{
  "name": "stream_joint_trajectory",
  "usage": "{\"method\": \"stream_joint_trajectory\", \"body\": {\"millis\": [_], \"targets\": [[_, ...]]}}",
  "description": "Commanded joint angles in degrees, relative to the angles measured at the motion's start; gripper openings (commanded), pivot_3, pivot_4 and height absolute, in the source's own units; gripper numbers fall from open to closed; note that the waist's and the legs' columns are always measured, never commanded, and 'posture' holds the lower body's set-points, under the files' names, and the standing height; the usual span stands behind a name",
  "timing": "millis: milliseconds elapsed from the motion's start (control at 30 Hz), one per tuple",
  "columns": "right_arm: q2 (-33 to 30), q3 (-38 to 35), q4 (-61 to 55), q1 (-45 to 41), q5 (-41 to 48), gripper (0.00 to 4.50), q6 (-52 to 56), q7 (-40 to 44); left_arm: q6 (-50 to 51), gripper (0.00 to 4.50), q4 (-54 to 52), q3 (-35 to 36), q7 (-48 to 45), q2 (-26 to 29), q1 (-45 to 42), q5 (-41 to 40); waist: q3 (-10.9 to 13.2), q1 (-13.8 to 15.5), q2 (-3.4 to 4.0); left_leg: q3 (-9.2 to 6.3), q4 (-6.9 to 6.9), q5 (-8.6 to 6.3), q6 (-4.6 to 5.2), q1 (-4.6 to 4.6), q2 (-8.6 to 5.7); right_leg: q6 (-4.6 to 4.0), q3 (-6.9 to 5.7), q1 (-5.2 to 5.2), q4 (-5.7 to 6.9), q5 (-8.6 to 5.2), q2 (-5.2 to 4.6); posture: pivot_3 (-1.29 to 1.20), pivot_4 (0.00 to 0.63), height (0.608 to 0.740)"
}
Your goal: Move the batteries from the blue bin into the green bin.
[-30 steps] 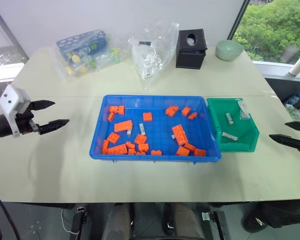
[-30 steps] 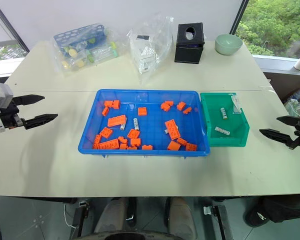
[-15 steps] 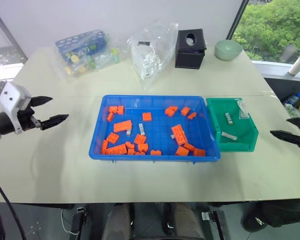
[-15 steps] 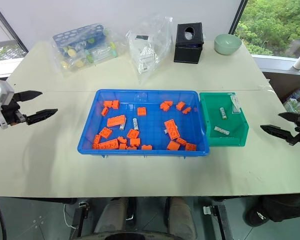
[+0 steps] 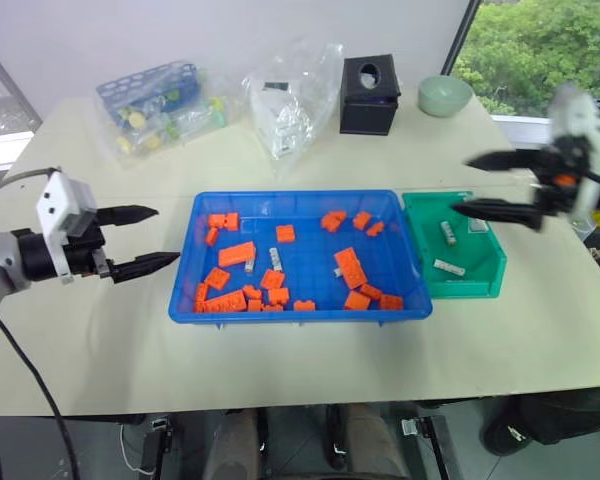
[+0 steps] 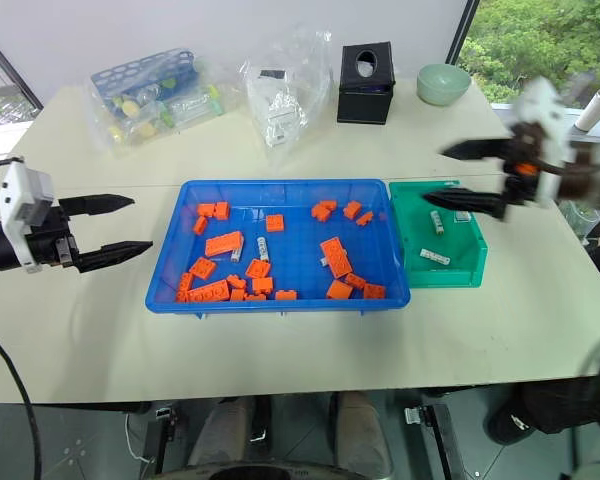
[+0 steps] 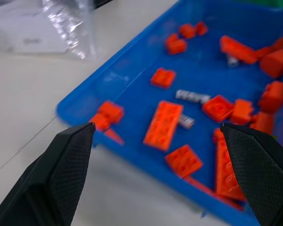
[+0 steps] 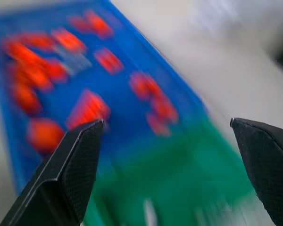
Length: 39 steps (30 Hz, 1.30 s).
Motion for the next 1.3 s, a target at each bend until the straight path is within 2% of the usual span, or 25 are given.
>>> {"method": "stream_joint_trajectory", "body": {"millis": [33,133,200,333,433,700,1067,1167,1267,1300], "targets": [[9.83,9.85,-5.50,-7.98,-0.82,4.43,3.71,-3.48,0.86,4.50,-4.17,1.72,-1.43,1.44,1.12,-1.96,0.01,-0.14,0.00,0.00,0.00,0.00,0.00,-0.02,0.01,-0.02,0.00,-0.04,0.06,0.00,0.00,0.00,0.150,0.736],[20.97,17.48,-1.85,-13.43,-5.28,4.43,3.79,-8.25,0.22,4.50,-5.39,2.70,-2.52,2.30,3.64,-1.37,0.01,0.57,0.01,0.04,0.00,0.00,-0.01,-0.18,-0.04,-0.03,-0.01,-0.20,0.15,0.00,-0.05,0.00,0.150,0.736],[25.14,19.60,0.83,-14.86,-7.36,4.43,3.34,-10.45,-0.17,4.50,-5.69,3.25,-2.72,2.51,4.83,-1.27,0.01,1.08,-0.01,0.06,0.03,0.01,-0.01,-0.25,-0.09,-0.01,-0.02,-0.23,0.16,0.01,-0.11,0.00,0.150,0.736],[39.14,25.28,11.56,-17.69,-13.56,4.43,0.44,-18.28,-0.07,4.50,-6.99,6.89,-1.89,2.00,9.18,-1.50,-0.05,0.79,-0.15,0.09,0.13,0.01,-0.01,-0.27,-0.12,-0.02,-0.04,-0.18,0.13,0.01,-0.17,0.00,0.150,0.736],[43.96,27.18,17.55,-18.39,-16.93,4.43,-2.58,-19.88,0.45,4.50,-8.17,8.54,-1.06,1.69,10.88,-1.92,-0.07,0.96,-0.17,0.05,0.12,0.02,-0.02,-0.25,-0.11,-0.03,-0.05,-0.17,0.17,0.02,-0.15,0.00,0.150,0.736],[51.00,32.85,35.83,-20.08,-27.93,4.43,-15.09,-21.36,1.40,4.50,-7.00,10.56,1.02,0.71,12.62,-2.28,-0.08,0.47,-0.19,0.06,0.06,0.02,-0.03,-0.20,-0.11,-0.02,-0.05,-0.17,0.17,0.02,-0.13,0.00,0.150,0.736],[55.30,30.56,50.63,-23.33,-34.30,4.43,-23.84,-22.60,-0.55,4.50,-4.89,7.94,1.79,0.68,10.40,-0.66,-0.07,0.38,-0.18,0.07,0.02,0.02,-0.05,-0.19,-0.08,-0.02,-0.05,-0.19,0.19,0.02,-0.11,0.00,0.150,0.736],[55.39,29.68,51.47,-23.53,-34.64,3.54,-24.24,-21.92,-0.91,4.50,-4.71,7.12,1.91,0.56,9.81,-0.42,-0.07,0.36,-0.18,0.07,0.01,0.02,-0.06,-0.19,-0.08,-0.02,-0.05,-0.19,0.20,0.02,-0.12,0.00,0.150,0.736],[55.47,29.02,50.69,-23.33,-34.66,2.18,-23.49,-20.47,-1.17,4.50,-4.23,6.09,2.26,0.60,8.58,-0.40,-0.07,0.35,-0.18,0.06,0.01,0.02,-0.06,-0.19,-0.08,-0.02,-0.05,-0.19,0.20,0.02,-0.12,0.00,0.150,0.736],[55.59,28.72,50.40,-23.30,-34.66,2.21,-23.12,-20.16,-1.28,4.50,-3.97,5.76,2.31,0.61,8.12,-0.33,-0.07,0.34,-0.18,0.06,0.01,0.02,-0.06,-0.19,-0.08,-0.02,-0.05,-0.20,0.20,0.02,-0.11,0.00,0.150,0.736]]}}
